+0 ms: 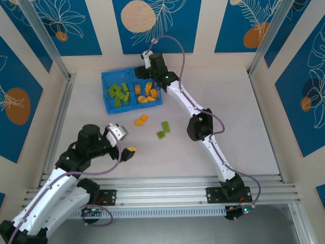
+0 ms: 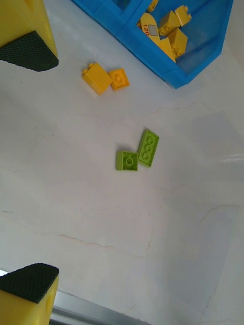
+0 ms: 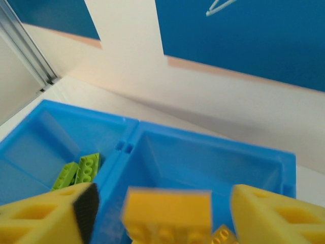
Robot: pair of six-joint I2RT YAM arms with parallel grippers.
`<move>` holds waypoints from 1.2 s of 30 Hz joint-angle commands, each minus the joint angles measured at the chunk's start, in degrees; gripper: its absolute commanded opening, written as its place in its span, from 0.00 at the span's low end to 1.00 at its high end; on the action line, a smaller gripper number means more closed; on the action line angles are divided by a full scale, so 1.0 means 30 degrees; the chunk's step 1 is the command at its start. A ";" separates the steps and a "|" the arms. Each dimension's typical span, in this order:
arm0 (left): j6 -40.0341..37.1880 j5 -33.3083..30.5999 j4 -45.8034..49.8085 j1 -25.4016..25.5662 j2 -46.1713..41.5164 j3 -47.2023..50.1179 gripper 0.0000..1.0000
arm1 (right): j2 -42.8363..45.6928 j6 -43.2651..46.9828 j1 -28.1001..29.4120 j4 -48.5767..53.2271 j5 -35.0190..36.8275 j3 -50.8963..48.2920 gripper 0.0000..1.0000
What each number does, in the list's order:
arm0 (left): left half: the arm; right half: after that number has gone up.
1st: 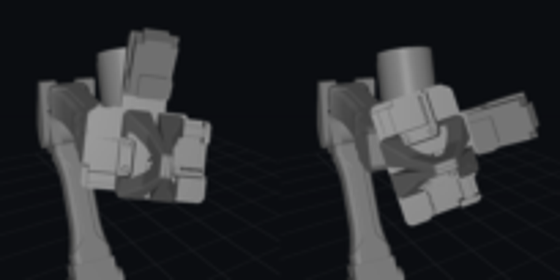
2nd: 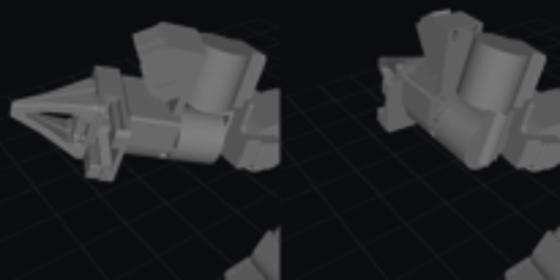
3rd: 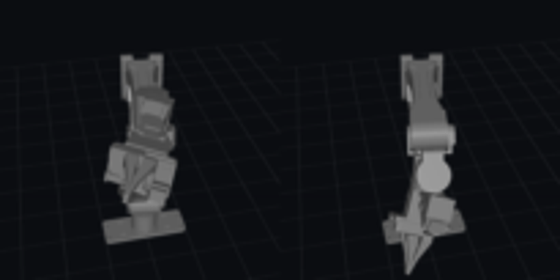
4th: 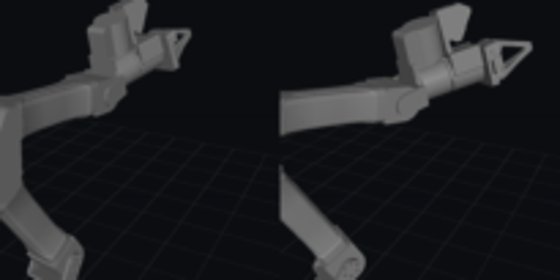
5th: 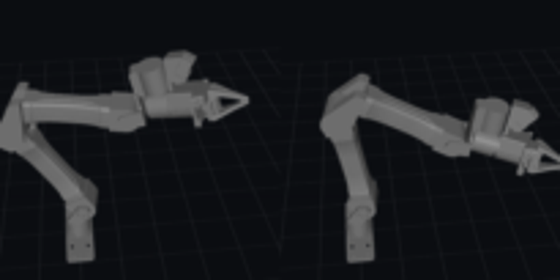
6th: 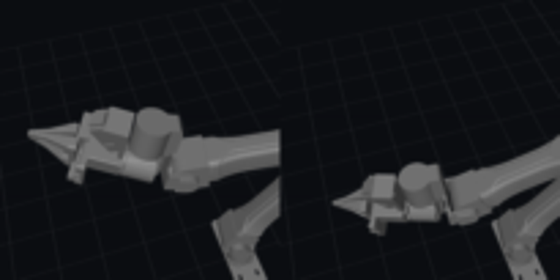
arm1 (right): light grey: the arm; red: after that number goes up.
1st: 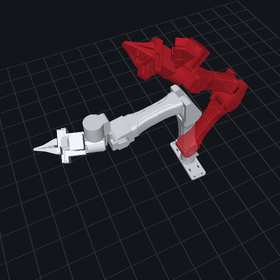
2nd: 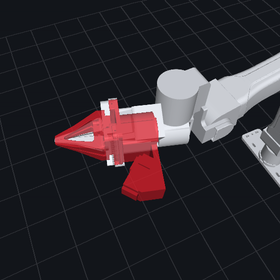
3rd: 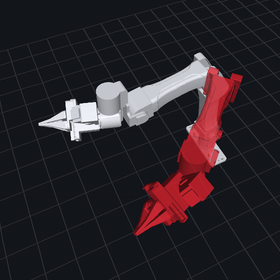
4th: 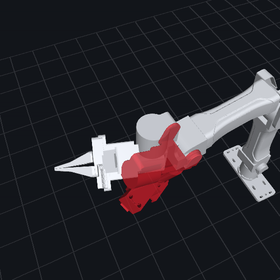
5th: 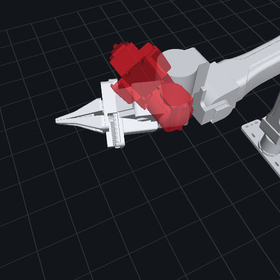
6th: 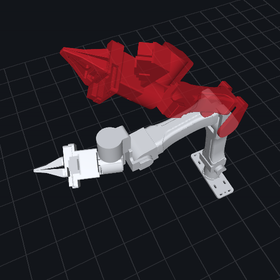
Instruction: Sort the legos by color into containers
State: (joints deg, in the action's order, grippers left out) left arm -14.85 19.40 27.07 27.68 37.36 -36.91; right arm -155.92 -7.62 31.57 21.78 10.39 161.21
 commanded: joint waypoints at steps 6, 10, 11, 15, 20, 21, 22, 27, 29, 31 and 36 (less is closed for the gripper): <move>0.1662 -0.1296 -0.1424 0.0244 0.1868 -0.0442 1.00 | 0.2189 0.0154 -0.0190 -0.0049 -0.1102 0.0737 0.79; 0.4252 -0.2551 -0.1504 0.0244 0.2636 -0.1118 1.00 | 0.5362 -0.0781 -0.0155 0.3234 -0.1969 -0.0093 0.82; 0.5140 -0.3012 -0.1552 0.0242 0.2904 -0.1391 1.00 | 0.6476 -0.1160 -0.0124 0.3971 -0.2252 -0.0870 0.83; 0.8026 -0.2901 -0.1322 0.0293 0.4581 -0.2829 1.00 | 1.1758 -0.2053 -0.0124 0.5877 -0.4004 -0.5814 0.89; 1.0096 -0.2914 -0.1301 0.1508 0.7144 -0.4669 1.00 | 1.8356 -0.2604 -0.0212 0.8200 -0.5968 -1.3630 0.95; 1.0164 -0.3177 -0.1283 0.2043 0.7848 -0.5073 1.00 | 1.9815 -0.2749 -0.0215 0.8527 -0.6182 -1.5506 0.96; 1.0166 -0.3388 -0.1251 0.2501 0.8503 -0.5405 1.00 | 2.1065 -0.2942 -0.0226 0.8660 -0.6250 -1.7115 0.97; 0.9507 -0.5133 0.0008 0.4881 1.3300 -0.8005 1.00 | 2.8107 -0.4674 -0.0576 0.9219 -0.6224 -2.5255 1.00; 0.8924 -0.5980 0.0718 0.5584 1.5294 -0.9239 1.00 | 3.0269 -0.5335 -0.0856 0.9730 -0.6044 -2.7333 0.99; 0.8251 -0.6404 0.1187 0.5898 1.7057 -1.0252 0.99 | 3.2166 -0.6385 -0.1211 0.9951 -0.6165 -2.9139 1.00; 0.6984 -0.6958 0.1496 0.5895 2.0759 -1.2285 0.91 | 3.4343 -0.8156 -0.1413 1.0369 -0.7252 -3.2147 0.99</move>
State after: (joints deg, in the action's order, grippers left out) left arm 9.63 1.48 28.27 45.15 95.79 -69.82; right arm -54.83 -27.24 27.51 51.07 -8.21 67.44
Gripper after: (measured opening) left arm 0.919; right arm 0.995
